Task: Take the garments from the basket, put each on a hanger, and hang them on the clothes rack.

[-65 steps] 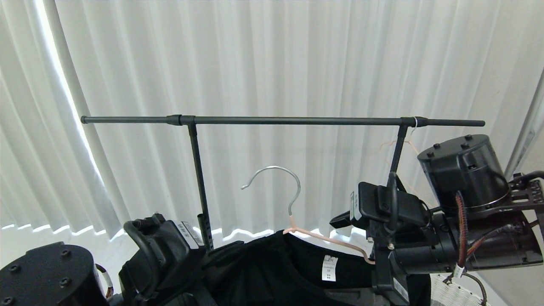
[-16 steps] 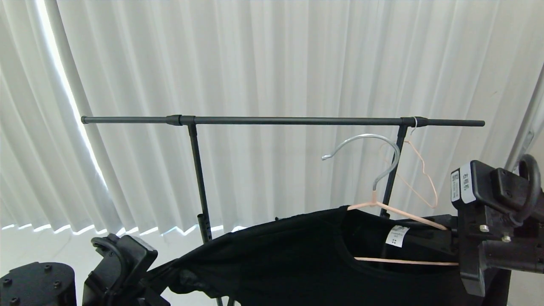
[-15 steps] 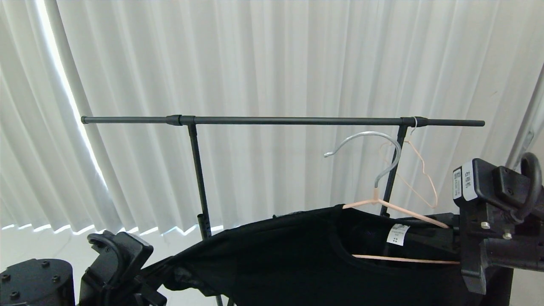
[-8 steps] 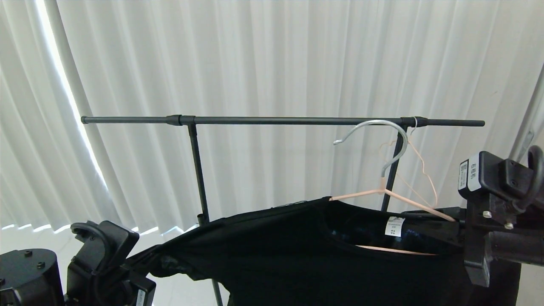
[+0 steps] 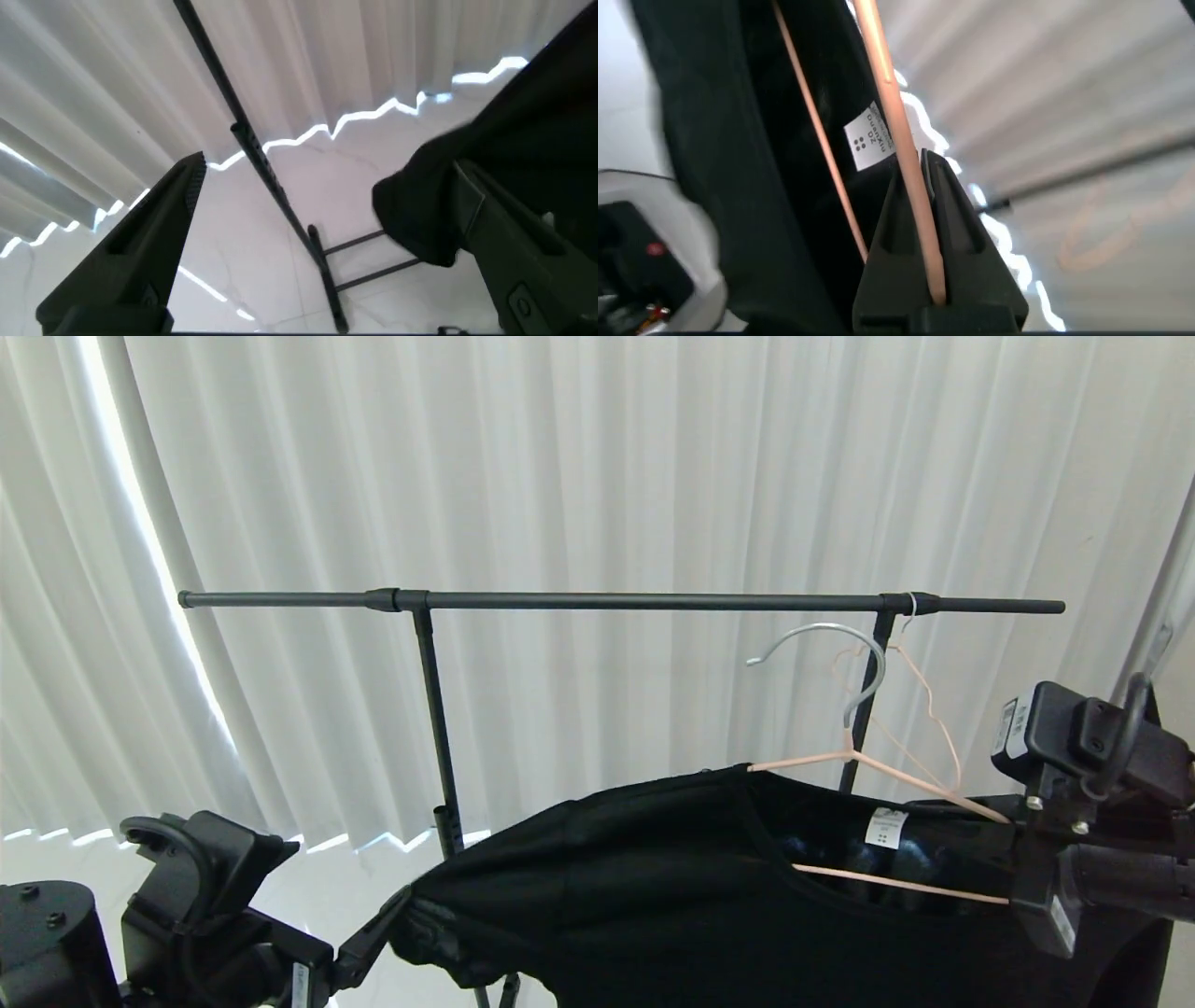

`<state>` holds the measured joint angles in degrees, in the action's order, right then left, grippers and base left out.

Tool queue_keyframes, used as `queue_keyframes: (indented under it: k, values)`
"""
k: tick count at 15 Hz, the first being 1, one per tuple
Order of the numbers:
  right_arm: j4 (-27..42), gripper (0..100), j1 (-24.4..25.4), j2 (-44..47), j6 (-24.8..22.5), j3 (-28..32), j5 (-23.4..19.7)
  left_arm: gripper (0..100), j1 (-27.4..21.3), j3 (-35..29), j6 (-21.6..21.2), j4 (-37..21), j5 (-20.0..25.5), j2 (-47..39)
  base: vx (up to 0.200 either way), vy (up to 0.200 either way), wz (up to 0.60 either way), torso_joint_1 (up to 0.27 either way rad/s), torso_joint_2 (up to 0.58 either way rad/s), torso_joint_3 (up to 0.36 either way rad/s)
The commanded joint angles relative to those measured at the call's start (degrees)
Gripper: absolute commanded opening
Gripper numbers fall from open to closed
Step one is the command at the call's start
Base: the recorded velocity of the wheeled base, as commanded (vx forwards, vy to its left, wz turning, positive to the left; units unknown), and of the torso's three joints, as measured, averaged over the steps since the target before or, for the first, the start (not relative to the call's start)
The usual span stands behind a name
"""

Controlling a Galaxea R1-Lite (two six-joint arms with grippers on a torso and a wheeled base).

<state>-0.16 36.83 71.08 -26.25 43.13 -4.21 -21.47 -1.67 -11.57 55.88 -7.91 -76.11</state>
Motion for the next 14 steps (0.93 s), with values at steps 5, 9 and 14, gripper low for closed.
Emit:
queue_keyframes:
  k: [5, 9, 14]
  values:
    - [0.3, 0, -9.2, 0.1, 1.4, -3.3, 9.3, 100, 2.2, 1.1, 2.6, -0.1, -3.8, 1.7, 0.000, 0.000, 0.00, 0.000, 0.00, 0.000]
    - [1.0, 0, -11.3, 3.8, 10.3, -3.0, 19.7, 100, 4.2, 1.7, 2.5, -0.2, -13.0, -1.6, 0.000, 0.000, 0.00, 0.000, 0.00, 0.000]
    - [-2.2, 0, -10.0, 11.3, 28.0, 0.0, 28.4, 100, 4.2, 1.7, 2.3, -0.2, -16.3, -1.5, 0.000, 0.000, 0.00, 0.000, 0.00, 0.000]
